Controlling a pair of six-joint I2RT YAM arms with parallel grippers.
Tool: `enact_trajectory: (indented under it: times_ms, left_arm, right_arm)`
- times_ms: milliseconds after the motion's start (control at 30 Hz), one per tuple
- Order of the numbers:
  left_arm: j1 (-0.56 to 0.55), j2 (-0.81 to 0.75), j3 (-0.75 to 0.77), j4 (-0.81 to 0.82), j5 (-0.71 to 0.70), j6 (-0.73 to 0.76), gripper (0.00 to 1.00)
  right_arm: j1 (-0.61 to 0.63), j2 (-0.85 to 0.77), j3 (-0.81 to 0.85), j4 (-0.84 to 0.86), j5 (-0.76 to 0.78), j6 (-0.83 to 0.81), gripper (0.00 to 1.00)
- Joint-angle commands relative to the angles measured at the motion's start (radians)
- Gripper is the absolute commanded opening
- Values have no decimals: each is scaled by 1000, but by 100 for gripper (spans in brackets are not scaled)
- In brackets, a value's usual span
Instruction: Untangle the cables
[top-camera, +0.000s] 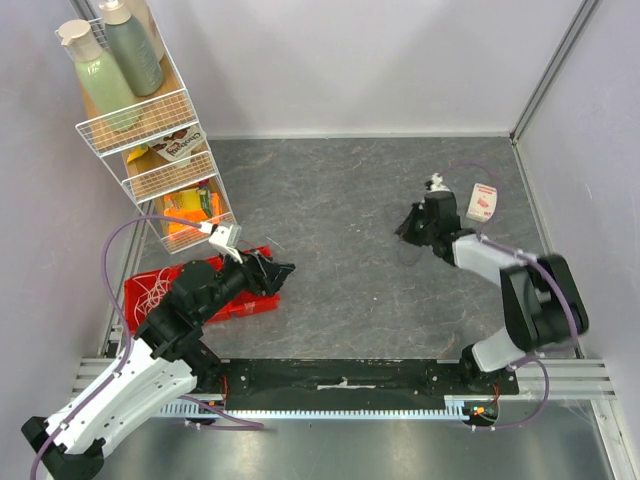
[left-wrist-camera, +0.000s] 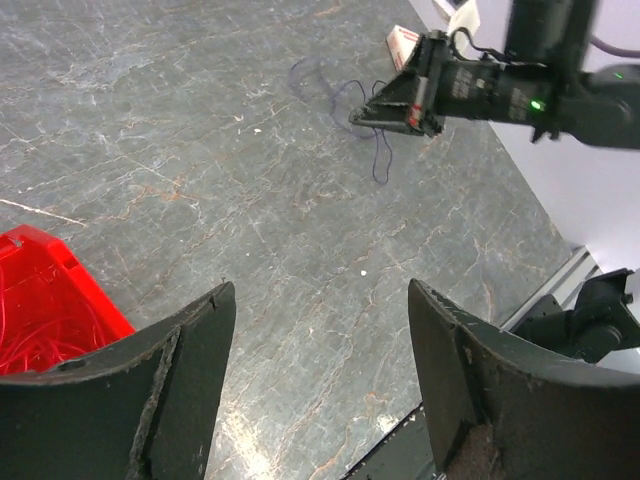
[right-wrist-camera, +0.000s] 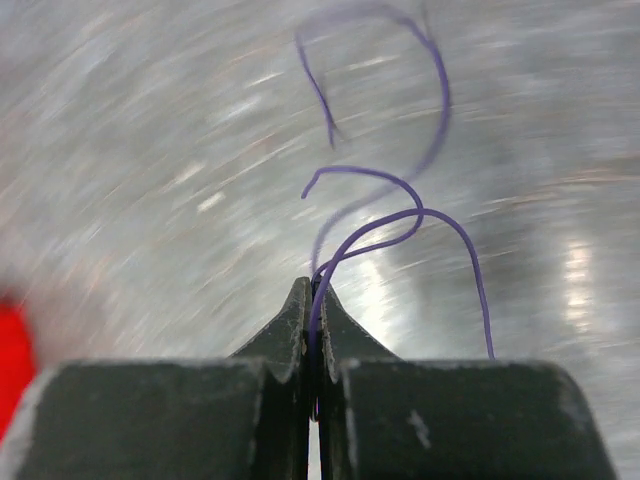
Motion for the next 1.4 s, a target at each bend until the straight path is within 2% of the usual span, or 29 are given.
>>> enact_trajectory:
  times_ms: [0,100,167,267,367,500,633,667,700,767,833,1000,1167,1367]
  left_arm:
    - [3,-28,11,32,-35,-46,75]
    - [3,-52,-10,104,-12,-43,77]
    - [2,-66,-24,170,69,-23,78]
    - [3,-89,-55,331,206,12,78]
    - [3,-94,-81,460,304,15,78]
    - [3,-5,-78,535,385,-47,75]
    - [-7,113,-99,573,409,-170,70]
    - [-19,130,-124,614,406,-195,69]
    - [-42,142,-147,686,378,-212,69]
    - [-98,168,-188,768,302,-223,69]
    - [-156,202,-190,799,223,-191,69]
    - [-283,331,-104,747,88,-36,68]
    - [-331,376,-69,682,19,35,56]
    - [-342,383,-73,682,-33,55,41]
  right_arm:
    - [134,-245,-87,101,-238,-196,0]
    - [186,-359,-149,127,-414,-215,0]
    - [219,-420,-167,116,-519,-236,0]
    - [284,-504,-196,118,-610,-240,0]
    - [373,-549,-218,199,-686,-189,0]
    - [417,-586,-212,216,-587,-85,0]
    - [420,-615,-207,172,-368,169,0]
    - [421,-617,-212,164,-320,260,0]
    - [423,-614,-241,216,-312,388,0]
    - [444,-598,-291,375,-328,545,0]
    - [476,-574,-292,443,-325,621,0]
    - [547,-537,-263,477,-288,688,0]
    - [576,-554,-266,469,-223,707,0]
    - [598,-528,-261,508,-229,724,0]
